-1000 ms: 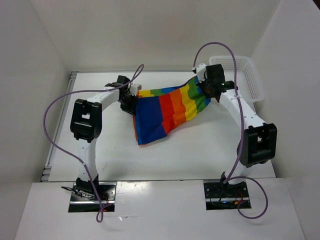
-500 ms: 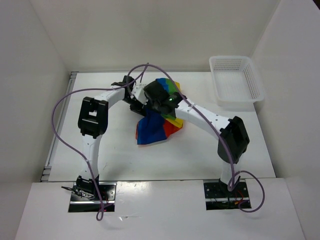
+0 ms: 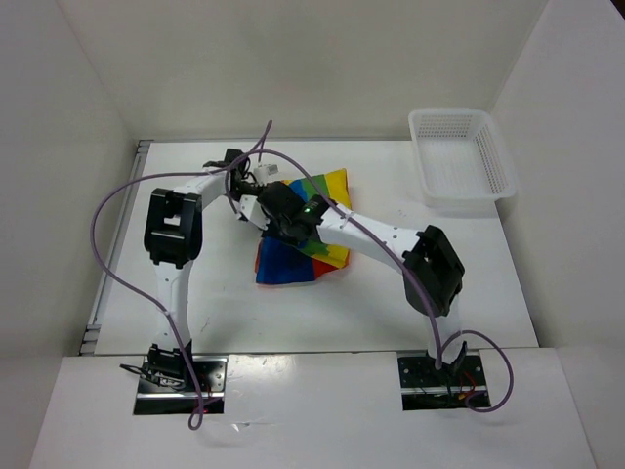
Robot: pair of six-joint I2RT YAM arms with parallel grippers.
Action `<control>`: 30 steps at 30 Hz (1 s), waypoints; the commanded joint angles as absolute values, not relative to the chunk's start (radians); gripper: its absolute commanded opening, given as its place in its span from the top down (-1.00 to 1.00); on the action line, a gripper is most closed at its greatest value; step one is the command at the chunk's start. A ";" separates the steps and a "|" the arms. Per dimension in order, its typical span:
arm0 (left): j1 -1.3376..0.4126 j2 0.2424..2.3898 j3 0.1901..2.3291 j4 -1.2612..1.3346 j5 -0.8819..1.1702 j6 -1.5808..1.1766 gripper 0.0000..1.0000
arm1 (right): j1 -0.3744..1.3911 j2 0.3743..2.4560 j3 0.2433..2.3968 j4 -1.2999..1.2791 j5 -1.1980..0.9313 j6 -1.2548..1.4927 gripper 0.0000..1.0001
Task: Fold and stack the shorts
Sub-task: Fold the shorts
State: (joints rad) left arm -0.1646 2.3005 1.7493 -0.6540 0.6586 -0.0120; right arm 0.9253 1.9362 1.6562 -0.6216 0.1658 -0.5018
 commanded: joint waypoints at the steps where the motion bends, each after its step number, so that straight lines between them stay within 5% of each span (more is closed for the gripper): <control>1: -0.144 2.254 1.730 -0.644 0.514 0.000 0.71 | 0.933 1.962 1.695 -0.604 0.126 -0.457 0.85; 4: -0.144 2.205 1.730 -0.653 0.420 0.000 0.32 | 0.933 1.980 1.721 -0.595 0.126 -0.457 0.30; 11: -0.094 2.160 1.697 -0.663 0.347 0.000 -0.06 | 0.933 1.944 1.908 -0.595 -0.016 -0.399 -0.58; 17: -0.038 2.096 1.770 -0.706 0.313 0.000 -0.22 | 0.933 1.835 1.819 -0.572 0.009 -0.406 -0.56; 21: -0.038 2.056 1.824 -0.741 0.411 0.000 -0.31 | 0.933 1.763 1.591 -0.505 0.115 -0.463 -0.02; 30: -0.158 2.077 1.787 -0.830 0.467 0.000 -0.42 | 0.922 1.729 1.399 -0.473 0.071 -0.476 -0.45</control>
State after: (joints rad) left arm -0.1318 2.0773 1.8183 -0.7670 0.4568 -0.0044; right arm 0.9230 1.7653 1.4090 -0.5396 0.0814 -0.4667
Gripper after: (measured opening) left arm 0.709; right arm 0.715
